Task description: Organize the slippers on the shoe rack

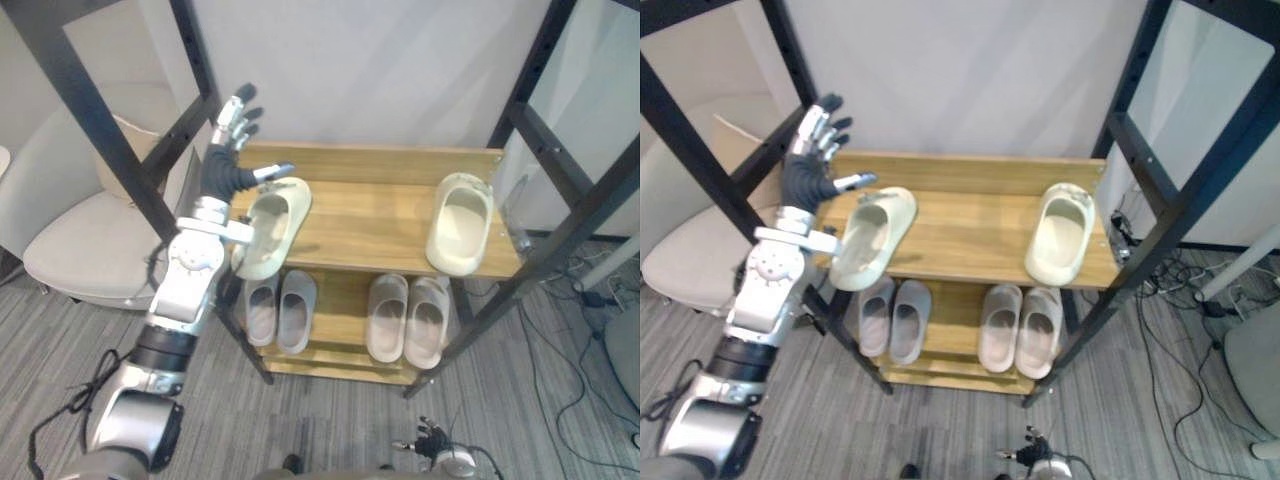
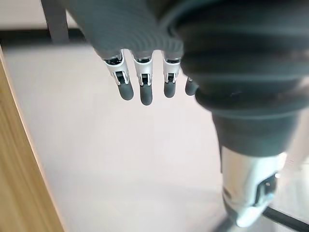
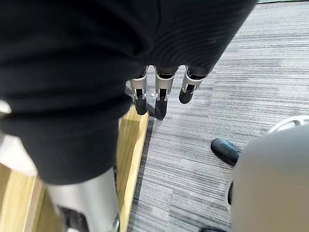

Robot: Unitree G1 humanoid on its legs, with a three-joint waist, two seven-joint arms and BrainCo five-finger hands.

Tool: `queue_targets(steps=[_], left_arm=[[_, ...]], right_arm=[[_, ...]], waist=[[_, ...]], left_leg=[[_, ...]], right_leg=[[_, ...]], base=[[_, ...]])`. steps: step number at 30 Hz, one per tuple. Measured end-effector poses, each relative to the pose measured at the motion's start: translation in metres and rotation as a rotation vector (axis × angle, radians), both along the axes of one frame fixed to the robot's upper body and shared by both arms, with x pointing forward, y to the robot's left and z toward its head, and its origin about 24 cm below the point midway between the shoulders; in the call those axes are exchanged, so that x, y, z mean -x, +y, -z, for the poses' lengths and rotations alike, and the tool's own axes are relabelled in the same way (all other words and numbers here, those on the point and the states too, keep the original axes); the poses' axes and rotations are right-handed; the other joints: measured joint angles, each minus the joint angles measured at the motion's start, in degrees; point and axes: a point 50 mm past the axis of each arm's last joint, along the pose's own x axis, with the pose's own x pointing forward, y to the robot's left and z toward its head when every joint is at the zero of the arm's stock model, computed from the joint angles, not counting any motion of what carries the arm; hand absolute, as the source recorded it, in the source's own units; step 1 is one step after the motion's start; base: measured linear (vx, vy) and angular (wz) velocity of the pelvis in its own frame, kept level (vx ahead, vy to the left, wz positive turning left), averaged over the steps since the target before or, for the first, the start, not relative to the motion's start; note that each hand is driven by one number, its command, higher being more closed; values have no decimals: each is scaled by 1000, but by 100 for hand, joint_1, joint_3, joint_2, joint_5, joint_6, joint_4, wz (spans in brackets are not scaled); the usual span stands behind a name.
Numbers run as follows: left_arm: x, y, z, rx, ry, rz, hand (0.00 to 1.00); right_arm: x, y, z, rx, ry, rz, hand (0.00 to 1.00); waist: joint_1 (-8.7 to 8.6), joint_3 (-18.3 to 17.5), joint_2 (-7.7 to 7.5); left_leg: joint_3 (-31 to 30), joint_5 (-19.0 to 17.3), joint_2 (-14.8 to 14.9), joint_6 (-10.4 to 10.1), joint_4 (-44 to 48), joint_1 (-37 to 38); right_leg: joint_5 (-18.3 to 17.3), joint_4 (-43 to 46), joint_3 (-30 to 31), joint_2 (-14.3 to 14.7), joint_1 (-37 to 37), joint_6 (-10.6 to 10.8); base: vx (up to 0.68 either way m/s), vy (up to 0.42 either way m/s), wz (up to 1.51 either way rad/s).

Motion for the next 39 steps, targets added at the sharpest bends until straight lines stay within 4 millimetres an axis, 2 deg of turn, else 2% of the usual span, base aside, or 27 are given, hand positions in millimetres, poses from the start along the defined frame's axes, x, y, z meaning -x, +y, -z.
queue_targets(steps=[2,5,12,18,21,29,39], left_arm=[[-3,17,1,-61,29,-67,0],[-5,28,4,-102,61,-112,0],[-8,43,11,-136,110,-175,0],[-10,45,19,-218,146,-197,0],[-13,46,28,-248,192,-210,0],[-17,45,49,-286,279,-229,0],[-18,48,56,-287,311,-254,0]], right_arm=[[-5,-2,-3,4,-25,0,0],[-6,-5,-4,4,-31,24,0],[-6,-6,-4,3,-33,30,0],[-7,-6,-5,3,-36,29,0],[-12,-6,-8,6,-68,26,0],[-13,-7,-9,8,-68,29,0],[-12,-12,-9,16,-71,58,0]], waist=[[0,57,-15],[27,130,-12],[21,182,59],[6,295,92],[5,342,105],[6,357,113],[27,427,132]], left_leg=[[13,-4,3,-2,-1,-2],[45,-10,11,-8,-7,-13],[133,-10,22,-8,-21,-96],[136,-9,20,-7,-27,-97],[154,-9,23,-7,-29,-140],[171,-6,25,-8,-1,-260],[319,-5,47,-9,2,-301]], right_leg=[[2,-31,17,2,-14,-3],[5,-33,59,6,-77,-7],[34,-25,142,18,-181,-17],[34,-31,143,17,-192,-17],[37,-32,176,18,-277,-18],[61,-31,193,19,-398,-31],[113,-32,332,23,-485,-46]], base=[[2,16,-2],[-10,22,-6],[36,19,-7],[13,6,0],[-6,13,-3],[14,9,-1],[15,19,-7]])
